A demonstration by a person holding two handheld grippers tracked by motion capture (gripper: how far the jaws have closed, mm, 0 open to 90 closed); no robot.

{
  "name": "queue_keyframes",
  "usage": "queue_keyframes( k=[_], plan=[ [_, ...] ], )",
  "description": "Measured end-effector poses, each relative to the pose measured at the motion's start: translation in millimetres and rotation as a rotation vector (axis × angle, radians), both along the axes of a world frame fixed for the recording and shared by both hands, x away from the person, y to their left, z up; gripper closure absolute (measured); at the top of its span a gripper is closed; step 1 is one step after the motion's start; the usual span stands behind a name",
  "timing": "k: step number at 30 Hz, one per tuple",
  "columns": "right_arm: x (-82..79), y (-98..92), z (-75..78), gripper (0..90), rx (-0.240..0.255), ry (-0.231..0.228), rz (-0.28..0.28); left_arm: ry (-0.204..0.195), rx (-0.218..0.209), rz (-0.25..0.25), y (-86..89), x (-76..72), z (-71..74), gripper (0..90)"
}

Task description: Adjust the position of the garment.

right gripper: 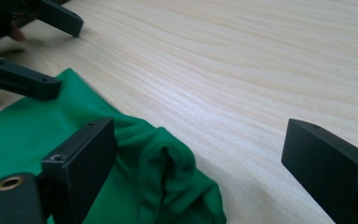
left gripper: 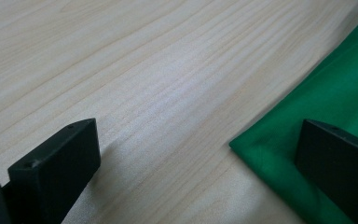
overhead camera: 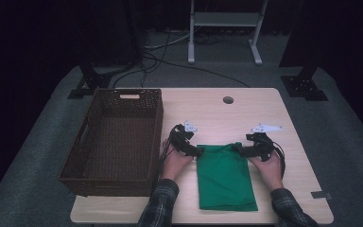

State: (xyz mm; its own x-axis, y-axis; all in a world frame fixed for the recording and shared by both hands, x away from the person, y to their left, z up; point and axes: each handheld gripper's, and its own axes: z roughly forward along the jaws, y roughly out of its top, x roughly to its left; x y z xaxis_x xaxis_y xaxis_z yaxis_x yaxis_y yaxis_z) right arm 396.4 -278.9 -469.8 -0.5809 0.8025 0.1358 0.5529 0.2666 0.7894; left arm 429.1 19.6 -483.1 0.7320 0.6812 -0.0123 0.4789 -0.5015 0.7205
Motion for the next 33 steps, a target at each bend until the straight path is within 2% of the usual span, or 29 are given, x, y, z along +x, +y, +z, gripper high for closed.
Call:
queue_keyframes(
  k=[3, 5, 6, 7, 8, 14, 21, 27, 33],
  plan=[
    [5.0, 2.4, -3.4, 9.2, -0.025, 0.007, -0.024, 0.0, 0.0, 0.0, 0.0, 0.0, 0.0, 0.0],
    [6.7, 1.6, -5.0, 9.2, -0.067, 0.006, -0.041, 0.0, 0.0, 0.0, 0.0, 0.0, 0.0, 0.0],
    [7.5, 1.0, -6.3, 9.2, -0.089, 0.009, -0.04, 0.0, 0.0, 0.0, 0.0, 0.0, 0.0, 0.0],
    [7.5, 1.0, -6.3, 9.2, -0.089, 0.009, -0.04, 0.0, 0.0, 0.0, 0.0, 0.0, 0.0, 0.0],
    [7.9, -0.1, -9.1, 9.3, -0.119, 0.019, -0.035, 0.0, 0.0, 0.0, 0.0, -0.1, 0.0, 0.0],
    [6.8, -6.1, -14.1, 9.4, -0.097, 0.033, -0.018, 0.0, 0.0, 0.002, 0.0, -0.3, 0.0, 0.0],
    [10.1, -6.5, -15.1, 9.9, -0.096, 0.031, 0.012, -0.001, -0.002, 0.011, 0.1, 0.0, -0.1, 0.0],
    [19.8, -5.0, -15.1, 9.8, -0.099, 0.026, 0.047, 0.0, -0.004, 0.043, 2.2, 5.6, 0.0, 0.0],
    [30.3, -2.4, -14.9, 9.9, -0.097, 0.029, 0.05, 0.0, -0.004, 0.065, 3.8, 14.4, 0.1, 0.0]
  ],
)
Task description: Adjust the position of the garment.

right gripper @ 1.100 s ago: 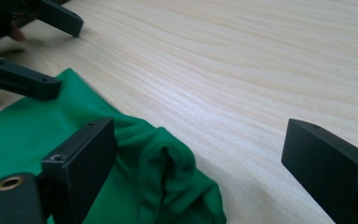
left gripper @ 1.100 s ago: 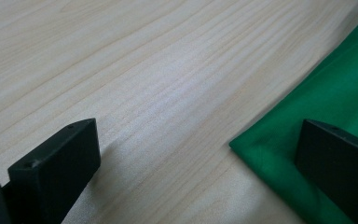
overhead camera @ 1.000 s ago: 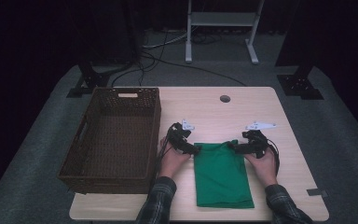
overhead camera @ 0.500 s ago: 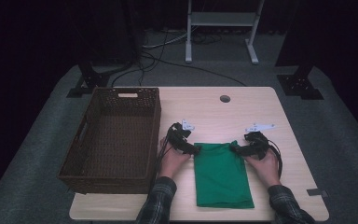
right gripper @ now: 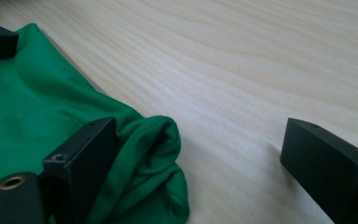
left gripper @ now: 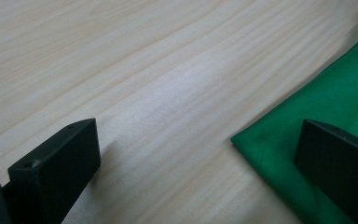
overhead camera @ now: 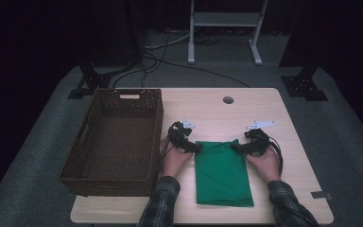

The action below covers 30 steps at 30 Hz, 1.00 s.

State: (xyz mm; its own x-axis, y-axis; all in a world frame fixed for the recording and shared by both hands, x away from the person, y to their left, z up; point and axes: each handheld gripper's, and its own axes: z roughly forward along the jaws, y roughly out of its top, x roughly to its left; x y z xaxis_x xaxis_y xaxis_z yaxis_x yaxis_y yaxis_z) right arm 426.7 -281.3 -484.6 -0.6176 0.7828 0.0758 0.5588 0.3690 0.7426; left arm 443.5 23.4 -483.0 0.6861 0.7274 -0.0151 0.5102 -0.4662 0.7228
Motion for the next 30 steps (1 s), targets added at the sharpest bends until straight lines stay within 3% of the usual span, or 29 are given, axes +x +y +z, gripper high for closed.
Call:
queue_keyframes(
  k=[4, 10, 16, 30],
  plan=[
    [10.3, 0.3, 0.0, 9.9, 0.001, -0.001, 0.0, 0.001, 0.001, 0.012, -0.2, 9.2, 0.2, 0.0],
    [11.2, 0.3, 0.0, 9.9, 0.002, -0.001, -0.002, 0.0, -0.004, 0.01, -0.2, 10.5, 0.3, 0.0],
    [11.4, -0.1, 0.0, 9.8, 0.005, 0.001, -0.002, -0.029, -0.031, 0.009, 2.7, 7.4, 1.8, 0.0],
    [11.4, -0.4, 0.1, 9.8, 0.006, 0.001, -0.004, -0.049, -0.066, -0.004, 4.0, -3.9, 2.7, 0.0]
  ],
)
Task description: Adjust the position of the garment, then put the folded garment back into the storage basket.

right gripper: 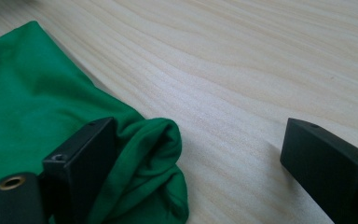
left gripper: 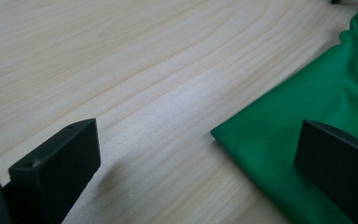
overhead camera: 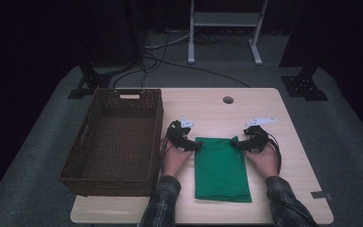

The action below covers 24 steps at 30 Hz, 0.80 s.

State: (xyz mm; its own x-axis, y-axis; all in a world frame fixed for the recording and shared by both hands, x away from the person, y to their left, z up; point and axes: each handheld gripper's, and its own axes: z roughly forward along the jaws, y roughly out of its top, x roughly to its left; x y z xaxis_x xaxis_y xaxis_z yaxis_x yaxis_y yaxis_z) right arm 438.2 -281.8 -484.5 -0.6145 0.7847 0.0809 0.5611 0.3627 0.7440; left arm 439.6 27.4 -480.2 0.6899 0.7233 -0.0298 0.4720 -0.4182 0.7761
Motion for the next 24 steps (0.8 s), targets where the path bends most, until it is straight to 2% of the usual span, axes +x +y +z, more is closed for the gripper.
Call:
queue_keyframes(
  k=[9, 24],
  plan=[
    [0.0, -0.1, 0.0, 9.8, 0.001, 0.001, 0.0, -0.003, -0.003, -0.011, -1.4, -9.1, 0.0, 0.0],
    [0.0, -0.1, 0.0, 9.8, 0.003, 0.002, -0.001, -0.016, -0.034, -0.033, 0.4, -27.9, 0.6, 0.0]
  ],
)
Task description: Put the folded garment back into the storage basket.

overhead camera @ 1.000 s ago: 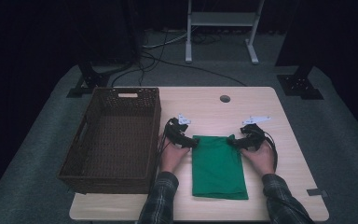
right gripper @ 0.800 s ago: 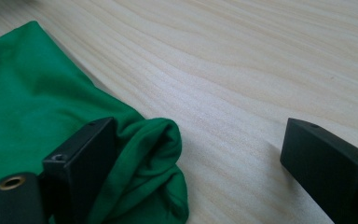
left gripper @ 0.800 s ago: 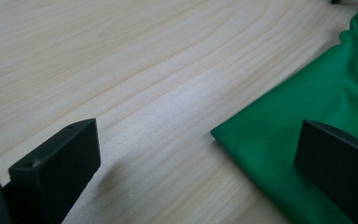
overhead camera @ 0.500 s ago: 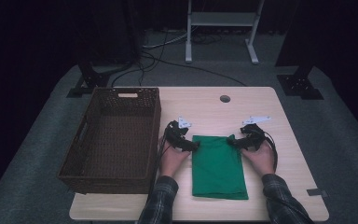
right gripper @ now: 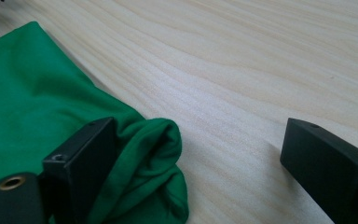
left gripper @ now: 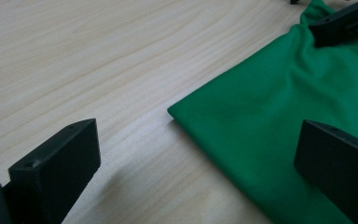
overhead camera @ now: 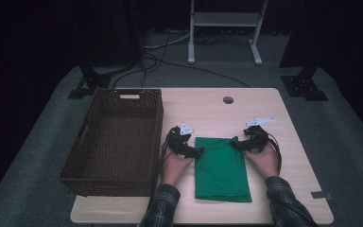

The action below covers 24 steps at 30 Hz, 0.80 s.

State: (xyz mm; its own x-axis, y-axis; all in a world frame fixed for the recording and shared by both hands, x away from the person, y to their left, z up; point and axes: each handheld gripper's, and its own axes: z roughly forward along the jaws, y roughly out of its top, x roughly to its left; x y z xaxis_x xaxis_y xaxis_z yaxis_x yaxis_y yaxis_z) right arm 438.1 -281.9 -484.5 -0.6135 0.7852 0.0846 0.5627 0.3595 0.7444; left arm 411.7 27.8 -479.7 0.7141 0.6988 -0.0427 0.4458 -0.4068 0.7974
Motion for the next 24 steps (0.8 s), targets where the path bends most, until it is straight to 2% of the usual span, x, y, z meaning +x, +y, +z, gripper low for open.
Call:
queue_keyframes(
  k=[6, 16, 21, 24],
  plan=[
    [0.1, -0.3, 0.0, 9.8, 0.004, 0.001, -0.001, -0.007, -0.025, -0.009, 1.7, -9.5, 0.4, 0.0],
    [0.2, -0.8, 0.1, 9.8, 0.008, 0.003, 0.0, -0.011, -0.02, -0.022, -0.6, -25.0, 0.2, 0.0],
    [0.5, -1.4, 0.0, 9.8, 0.012, 0.004, 0.0, -0.009, -0.046, -0.022, 1.3, -33.5, 0.5, 0.0],
    [0.5, -1.4, 0.0, 9.8, 0.013, 0.005, 0.0, -0.009, -0.046, -0.023, 1.4, -38.4, 0.4, 0.0]
  ],
)
